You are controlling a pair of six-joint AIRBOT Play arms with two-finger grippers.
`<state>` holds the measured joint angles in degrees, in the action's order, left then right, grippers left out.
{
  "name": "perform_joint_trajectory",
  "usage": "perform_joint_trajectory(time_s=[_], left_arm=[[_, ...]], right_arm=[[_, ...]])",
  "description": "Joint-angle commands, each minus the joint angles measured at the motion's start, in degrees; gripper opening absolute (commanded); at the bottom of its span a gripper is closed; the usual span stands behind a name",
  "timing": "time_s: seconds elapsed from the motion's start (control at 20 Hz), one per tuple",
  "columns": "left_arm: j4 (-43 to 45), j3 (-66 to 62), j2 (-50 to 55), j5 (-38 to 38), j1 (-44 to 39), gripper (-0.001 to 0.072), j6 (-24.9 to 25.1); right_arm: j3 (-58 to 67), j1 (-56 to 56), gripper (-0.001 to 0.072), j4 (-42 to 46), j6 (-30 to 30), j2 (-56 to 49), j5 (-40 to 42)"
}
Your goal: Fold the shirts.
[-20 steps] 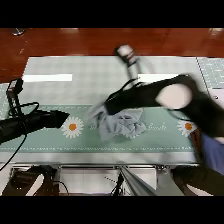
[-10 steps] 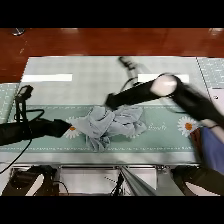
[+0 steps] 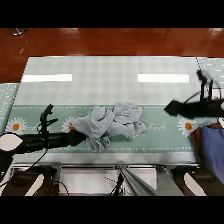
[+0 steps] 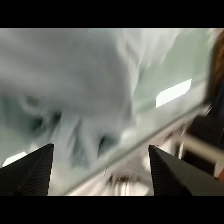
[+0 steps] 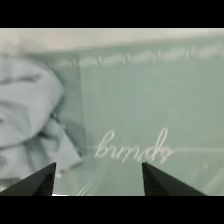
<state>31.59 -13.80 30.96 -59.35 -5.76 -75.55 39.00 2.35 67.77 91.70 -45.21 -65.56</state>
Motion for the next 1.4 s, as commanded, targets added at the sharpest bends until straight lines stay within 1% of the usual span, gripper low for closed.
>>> perform_joint_trajectory(time_s=[0.0,0.1,0.15,0.2,0.25,0.3,0.35,0.45,0.5,0.55,0.65,0.75,0.85,1.05,1.2,1.35], left_arm=[[-10.54,3.67,3.72,11.39,0.02,0.0701,7.5],[-10.67,3.67,7.32,11.37,0.02,0.0701,7.63],[-10.69,3.67,9.27,11.39,0.02,0.0701,7.72],[-11.04,3.67,11.13,11.39,0.02,0.0701,8.5],[-12.59,3.65,12.9,11.43,0.02,0.0696,10.29],[-15.26,3.65,14.21,11.45,0.02,0.0625,13.03],[-17.73,3.65,15.04,12.0,0.02,0.0449,15.45],[-21.16,3.5,15.58,14.86,0.02,0.0013,18.45],[-21.35,2.73,15.54,15.85,0.02,0.002,19.65],[-21.35,1.79,15.54,15.82,0.07,0.002,19.61],[-21.33,-0.57,15.5,14.93,0.04,0.002,19.65],[-21.33,-2.84,15.5,14.75,0.04,0.002,19.63],[-21.31,-4.81,15.5,14.78,0.04,0.002,19.63],[-21.33,-6.29,15.5,14.25,0.04,0.0021,19.58],[-21.29,-6.27,15.5,11.96,0.04,0.002,19.61],[-21.29,-6.27,15.5,11.32,0.02,0.0021,19.61]], right_arm=[[-13.64,2.64,0.0619,-11.93,-3.15,4.37,3.28],[-17.11,2.6,0.0619,-16.02,-5.38,4.35,5.25],[-17.92,1.77,0.0619,-16.46,-5.57,4.35,6.4],[-18.32,-0.02,0.0619,-16.26,-5.51,4.31,7.89],[-18.34,-2.1,0.0619,-16.35,-5.18,4.31,9.31],[-18.32,-4.63,0.0619,-16.46,-4.02,4.31,10.82],[-18.32,-7.06,0.0619,-16.22,-2.84,4.31,12.57],[-18.32,-11.45,0.0619,-16.26,-0.63,4.31,16.26],[-18.29,-13.18,0.0619,-16.28,0.28,4.31,17.68],[-18.29,-14.1,0.0619,-16.57,1.27,4.31,17.97],[-18.29,-15.32,0.0619,-17.16,1.55,4.31,18.58],[-18.27,-16.11,0.0619,-17.42,1.92,4.13,21.2],[-17.99,-16.11,0.0619,-19.8,1.18,1.84,22.62],[-15.63,-16.09,0.0619,-29.11,-8.81,-10.05,23.61],[-10.12,-16.11,0.0618,-31.76,-12.22,-19.12,22.16],[-4.42,-16.2,0.0618,-35.54,-15.61,-26.1,21.03]])
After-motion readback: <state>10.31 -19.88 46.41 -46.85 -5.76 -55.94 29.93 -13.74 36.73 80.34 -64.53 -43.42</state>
